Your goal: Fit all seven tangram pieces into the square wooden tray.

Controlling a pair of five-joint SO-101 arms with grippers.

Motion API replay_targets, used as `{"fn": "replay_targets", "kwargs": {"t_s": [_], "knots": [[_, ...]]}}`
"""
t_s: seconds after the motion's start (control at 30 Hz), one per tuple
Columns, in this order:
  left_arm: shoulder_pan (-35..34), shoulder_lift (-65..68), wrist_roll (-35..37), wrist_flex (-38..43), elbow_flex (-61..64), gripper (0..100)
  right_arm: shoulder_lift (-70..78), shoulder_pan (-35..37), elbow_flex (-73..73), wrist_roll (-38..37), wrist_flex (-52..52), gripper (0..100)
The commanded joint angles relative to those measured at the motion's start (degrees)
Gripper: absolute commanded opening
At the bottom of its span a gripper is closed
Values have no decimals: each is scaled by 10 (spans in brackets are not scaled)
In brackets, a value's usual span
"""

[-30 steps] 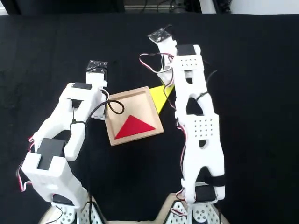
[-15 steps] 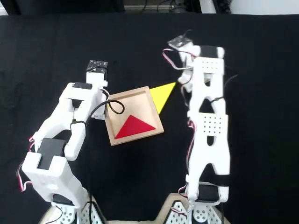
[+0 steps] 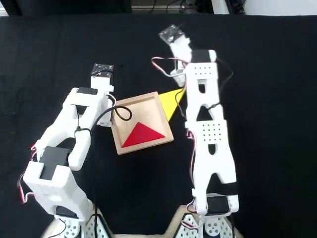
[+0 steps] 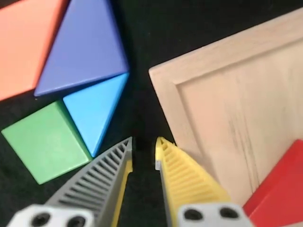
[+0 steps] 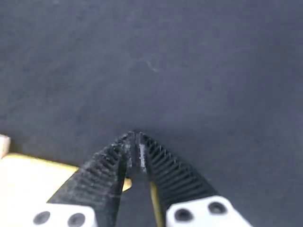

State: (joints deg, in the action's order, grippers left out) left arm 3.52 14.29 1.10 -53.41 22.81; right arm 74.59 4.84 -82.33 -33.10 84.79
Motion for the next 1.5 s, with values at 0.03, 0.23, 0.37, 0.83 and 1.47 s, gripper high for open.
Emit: {"fn": "replay_targets", "kwargs": {"t_s": [0.03, 0.23, 0.37, 0.83, 1.47], "knots": [[22, 4, 9, -1, -21, 109, -16, 19, -26, -33, 106, 11], [22, 4, 10, -1, -21, 109, -26, -4, 23, -68, 165, 11], [22, 4, 10, -1, -21, 109, -60, -24, 116, -108, 165, 11], [22, 4, 10, -1, -21, 108, -350, -62, 589, -227, 164, 11], [-39, -106, 39, 2, 32, 109, -884, 3, 1149, -264, -9, 11]]}}
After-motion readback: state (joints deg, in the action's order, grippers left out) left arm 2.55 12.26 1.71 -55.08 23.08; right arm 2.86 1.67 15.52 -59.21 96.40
